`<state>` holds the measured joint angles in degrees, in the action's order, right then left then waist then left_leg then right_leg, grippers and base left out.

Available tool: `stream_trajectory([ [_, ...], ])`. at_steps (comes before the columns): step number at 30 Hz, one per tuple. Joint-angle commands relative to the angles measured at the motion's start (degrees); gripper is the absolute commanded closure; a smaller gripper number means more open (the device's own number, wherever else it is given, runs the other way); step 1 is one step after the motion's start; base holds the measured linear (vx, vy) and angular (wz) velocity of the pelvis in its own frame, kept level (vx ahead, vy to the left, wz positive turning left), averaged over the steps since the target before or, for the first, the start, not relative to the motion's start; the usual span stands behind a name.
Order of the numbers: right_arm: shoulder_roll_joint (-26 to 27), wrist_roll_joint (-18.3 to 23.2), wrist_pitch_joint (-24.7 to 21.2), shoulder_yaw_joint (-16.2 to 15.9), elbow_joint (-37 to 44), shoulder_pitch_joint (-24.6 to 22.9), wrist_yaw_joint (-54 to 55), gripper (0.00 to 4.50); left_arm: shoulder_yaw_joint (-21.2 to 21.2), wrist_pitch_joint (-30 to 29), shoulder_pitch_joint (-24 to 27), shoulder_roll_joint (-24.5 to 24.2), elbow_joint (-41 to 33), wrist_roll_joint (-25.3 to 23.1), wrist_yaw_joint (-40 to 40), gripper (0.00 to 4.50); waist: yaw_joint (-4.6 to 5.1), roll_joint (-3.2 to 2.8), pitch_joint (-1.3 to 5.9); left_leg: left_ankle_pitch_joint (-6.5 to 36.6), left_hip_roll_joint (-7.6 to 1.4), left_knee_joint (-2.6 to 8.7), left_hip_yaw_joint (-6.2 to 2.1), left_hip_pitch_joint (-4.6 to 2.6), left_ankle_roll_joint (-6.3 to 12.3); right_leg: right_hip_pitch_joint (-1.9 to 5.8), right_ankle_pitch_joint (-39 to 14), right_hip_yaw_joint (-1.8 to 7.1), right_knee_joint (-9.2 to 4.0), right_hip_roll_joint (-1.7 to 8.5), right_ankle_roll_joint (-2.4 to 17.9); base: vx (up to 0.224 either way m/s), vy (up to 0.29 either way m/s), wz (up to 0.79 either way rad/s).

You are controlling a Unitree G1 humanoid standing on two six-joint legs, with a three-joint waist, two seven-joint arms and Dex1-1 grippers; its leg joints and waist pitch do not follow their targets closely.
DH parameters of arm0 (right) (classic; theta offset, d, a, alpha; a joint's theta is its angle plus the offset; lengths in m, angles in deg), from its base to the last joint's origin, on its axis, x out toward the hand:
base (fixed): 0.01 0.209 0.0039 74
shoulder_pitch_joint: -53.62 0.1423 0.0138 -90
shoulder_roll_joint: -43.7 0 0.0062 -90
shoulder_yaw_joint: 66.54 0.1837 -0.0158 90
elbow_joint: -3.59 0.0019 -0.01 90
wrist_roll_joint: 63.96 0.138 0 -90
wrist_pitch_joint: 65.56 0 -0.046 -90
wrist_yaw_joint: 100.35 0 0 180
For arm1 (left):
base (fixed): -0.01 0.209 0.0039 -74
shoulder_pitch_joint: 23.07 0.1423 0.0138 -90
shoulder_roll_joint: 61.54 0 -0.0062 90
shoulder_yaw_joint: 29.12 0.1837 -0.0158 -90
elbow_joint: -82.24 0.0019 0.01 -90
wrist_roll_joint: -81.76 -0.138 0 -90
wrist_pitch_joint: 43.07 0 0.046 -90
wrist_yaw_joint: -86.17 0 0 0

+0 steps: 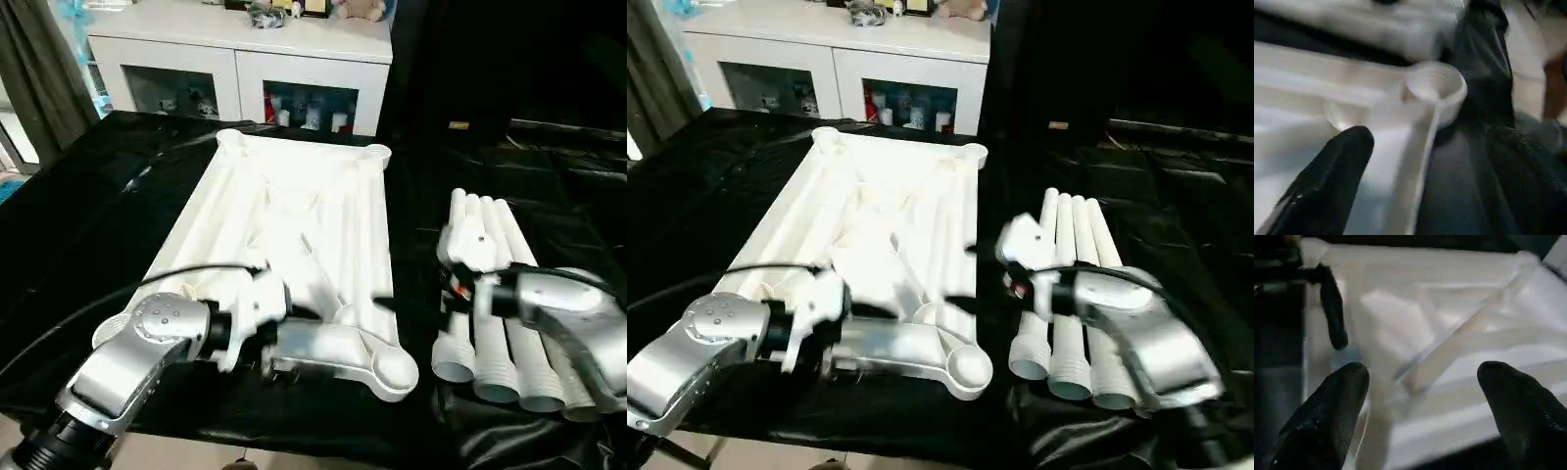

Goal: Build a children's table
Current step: Move table base

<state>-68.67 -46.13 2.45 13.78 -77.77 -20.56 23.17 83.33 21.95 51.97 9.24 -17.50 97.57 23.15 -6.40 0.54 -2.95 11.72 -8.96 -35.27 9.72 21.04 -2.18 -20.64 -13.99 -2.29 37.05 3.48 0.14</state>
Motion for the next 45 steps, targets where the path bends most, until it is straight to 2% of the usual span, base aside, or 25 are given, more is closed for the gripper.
stream_trajectory([
  [1, -2.3, -0.1, -1.1, -1.6, 2.8, -1.3, -3.3, 0.52, 2.7, -2.8, -1.4, -1.3, -1.8, -1.9, -1.5, 0.62, 0.05, 0.09, 2.49, 13.5, -4.49, 5.65, -1.98, -0.79, -0.55, 1.13, -15.6, 3.20, -5.72, 5.37, 9.2, 0.000, 0.000, 0.00],
  [4, -4.6, 0.4, -2.4, -2.5, 5.1, -2.9, -5.7, 0.52, 4.5, -3.3, -2.0, -1.2, -0.9, -4.7, 0.0, 0.81, -0.11, 0.00, 2.61, 12.0, -4.43, 5.34, -1.85, -0.77, 0.36, 1.10, -11.9, 3.25, -5.46, 5.33, 10.1, 0.000, 0.000, 0.00],
  [7, -5.8, 0.8, -2.8, -3.0, 6.2, -3.7, -6.8, 0.52, 4.7, -2.5, -2.8, 0.3, 0.9, -7.4, 3.1, 1.06, -0.13, -0.16, 3.00, 8.3, -4.44, 4.92, -1.81, -0.50, 1.62, 1.31, -5.0, 3.07, -4.87, 5.23, 11.9, 0.000, 0.000, 0.00],
  [9, -6.6, 0.6, -2.8, -3.4, 6.7, -4.3, -7.5, 0.52, 4.4, -3.2, -3.3, 1.2, 1.5, -7.4, 4.3, 1.16, -0.09, -0.18, 2.95, 8.5, -4.43, 4.82, -1.73, -0.46, 1.81, 1.42, -3.7, 3.01, -4.87, 5.23, 12.7, 0.000, 0.000, 0.00],
  [12, -7.5, -0.3, -2.3, -4.0, 7.0, -5.0, -8.3, 0.52, 4.9, -3.7, -3.8, 1.3, 1.8, -7.9, 4.6, 1.38, -0.16, -0.11, 2.96, 8.8, -4.47, 4.81, -1.77, -0.53, 2.25, 1.45, -3.6, 3.00, -4.85, 5.27, 13.1, 0.000, 0.000, 0.00],
  [13, -7.6, -0.7, -2.3, -4.2, 7.0, -5.3, -8.1, 0.52, 5.3, -4.3, -3.9, 1.2, 1.8, -8.0, 4.6, 1.60, -0.16, -0.39, 2.92, 9.1, -4.50, 4.85, -1.82, -0.52, 2.19, 1.42, -4.1, 3.00, -4.90, 5.31, 13.2, 0.000, 0.000, 0.00],
  [16, -7.7, -1.0, -2.8, -4.3, 7.6, -5.7, -8.2, 0.52, 5.8, -5.6, -3.7, 0.9, 1.3, -8.1, 3.6, 1.71, -0.08, -0.29, 2.78, 10.4, -4.50, 4.90, -1.76, -0.65, 1.85, 1.36, -6.3, 3.08, -5.16, 5.34, 13.3, 0.000, 0.000, 0.00],
  [18, -7.7, -1.0, -3.0, -4.1, 7.8, -5.9, -8.0, 0.52, 6.0, -5.9, -3.5, 0.8, 1.0, -8.2, 3.2, 2.02, -0.11, -0.38, 2.67, 11.2, -4.55, 4.98, -1.78, -0.69, 1.62, 1.29, -7.9, 3.15, -5.31, 5.40, 13.2, 0.000, 0.000, 0.00],
  [21, -7.8, -1.3, -2.8, -4.3, 7.7, -5.9, -7.7, 0.52, 5.9, -6.7, -3.3, 0.9, 0.6, -7.3, 2.7, 2.16, -0.11, -0.50, 2.63, 12.3, -4.60, 5.09, -1.83, -0.79, 1.07, 1.22, -9.6, 3.15, -5.44, 5.40, 12.9, 0.000, 0.000, 0.00],
  [23, -8.1, -1.2, -2.9, -4.3, 7.9, -6.1, -7.8, 0.52, 5.9, -7.4, -3.1, 0.7, -0.2, -6.5, 2.1, 2.47, -0.13, -0.46, 2.62, 12.5, -4.63, 5.17, -1.90, -0.76, 0.91, 1.22, -9.5, 3.14, -5.40, 5.41, 12.9, 0.000, 0.000, 0.00],
  [26, -8.2, -1.3, -2.9, -4.3, 8.0, -6.3, -7.9, 0.52, 5.9, -7.7, -3.1, 0.8, -0.3, -6.7, 2.4, 2.58, -0.13, -0.46, 2.66, 11.9, -4.61, 5.12, -1.87, -0.72, 1.11, 1.24, -8.3, 3.14, -5.30, 5.35, 13.1, 0.000, 0.000, 0.00],
  [29, -8.1, -2.1, -2.6, -4.6, 7.8, -6.1, -7.5, 0.52, 5.4, -8.7, -3.2, 1.2, -0.3, -6.3, 2.3, 2.98, -0.12, -0.49, 2.70, 11.4, -4.55, 5.04, -1.85, -0.62, 1.33, 1.29, -7.6, 3.13, -5.28, 5.33, 13.2, 0.000, 0.000, 0.00],
  [31, -7.8, -2.3, -2.5, -4.7, 7.5, -5.9, -7.3, 0.52, 5.5, -8.8, -3.3, 1.2, -0.1, -6.4, 2.2, 3.01, -0.08, -0.56, 2.71, 11.3, -4.55, 5.06, -1.86, -0.65, 1.27, 1.29, -7.4, 3.13, -5.26, 5.34, 13.2, 0.000, 0.000, 0.00],
  [32, -7.8, -2.4, -2.5, -4.8, 7.4, -5.8, -7.2, 0.52, 5.6, -8.8, -3.3, 1.2, 0.0, -6.5, 2.2, 3.34, -0.08, -0.55, 2.70, 11.3, -4.55, 5.03, -1.85, -0.69, 1.37, 1.27, -7.2, 3.13, -5.27, 5.32, 13.3, 0.000, 0.000, 0.00],
  [33, -7.8, -2.5, -2.4, -4.9, 7.3, -5.7, -7.4, 0.52, 5.9, -8.8, -3.5, 1.2, 0.3, -6.9, 2.3, 3.34, -0.09, -0.67, 2.69, 11.4, -4.60, 5.05, -1.89, -0.69, 1.33, 1.27, -7.3, 3.14, -5.24, 5.35, 13.4, 0.000, 0.000, 0.00],
  [36, -8.0, -2.6, -2.3, -5.0, 7.2, -5.5, -7.6, 0.52, 6.2, -8.8, -3.4, 1.1, 0.7, -7.4, 2.4, 3.47, -0.05, -0.52, 2.65, 11.9, -4.58, 5.08, -1.86, -0.71, 1.32, 1.29, -8.1, 3.14, -5.35, 5.35, 13.2, 0.000, 0.000, 0.00],
  [40, -7.8, -3.2, -2.1, -5.1, 7.0, -5.0, -7.8, 0.52, 6.7, -8.4, -3.2, 0.9, 1.5, -8.4, 2.8, 3.93, -0.01, -0.62, 2.65, 11.8, -4.60, 5.09, -1.89, -0.72, 1.30, 1.25, -8.4, 3.16, -5.34, 5.33, 13.0, 0.000, 0.000, 0.00],
  [42, -7.6, -3.6, -1.9, -5.4, 6.7, -4.7, -7.9, 0.52, 6.7, -8.1, -3.3, 1.0, 2.0, -8.8, 3.0, 4.14, 0.13, -0.24, 2.69, 11.4, -4.62, 5.10, -1.86, -0.65, 1.38, 1.35, -7.9, 3.16, -5.34, 5.36, 13.0, 0.000, 0.000, 0.00],
  [44, -7.1, -3.7, -1.9, -5.4, 6.4, -4.3, -7.6, 0.52, 6.4, -8.1, -3.4, 1.3, 2.6, -9.1, 3.7, 4.29, 0.23, -0.46, 2.67, 11.1, -4.64, 5.11, -1.90, -0.63, 1.45, 1.30, -7.4, 3.13, -5.22, 5.36, 13.1, 0.000, 0.000, 0.00],
  [45, -6.8, -3.7, -1.9, -5.3, 6.3, -4.0, -7.3, 0.52, 6.2, -7.9, -3.5, 1.4, 3.1, -9.4, 4.1, 4.29, 0.27, -0.22, 2.69, 10.8, -4.54, 5.00, -1.84, -0.59, 1.64, 1.35, -7.4, 3.16, -5.25, 5.41, 13.2, 0.000, 0.000, 0.00],
])
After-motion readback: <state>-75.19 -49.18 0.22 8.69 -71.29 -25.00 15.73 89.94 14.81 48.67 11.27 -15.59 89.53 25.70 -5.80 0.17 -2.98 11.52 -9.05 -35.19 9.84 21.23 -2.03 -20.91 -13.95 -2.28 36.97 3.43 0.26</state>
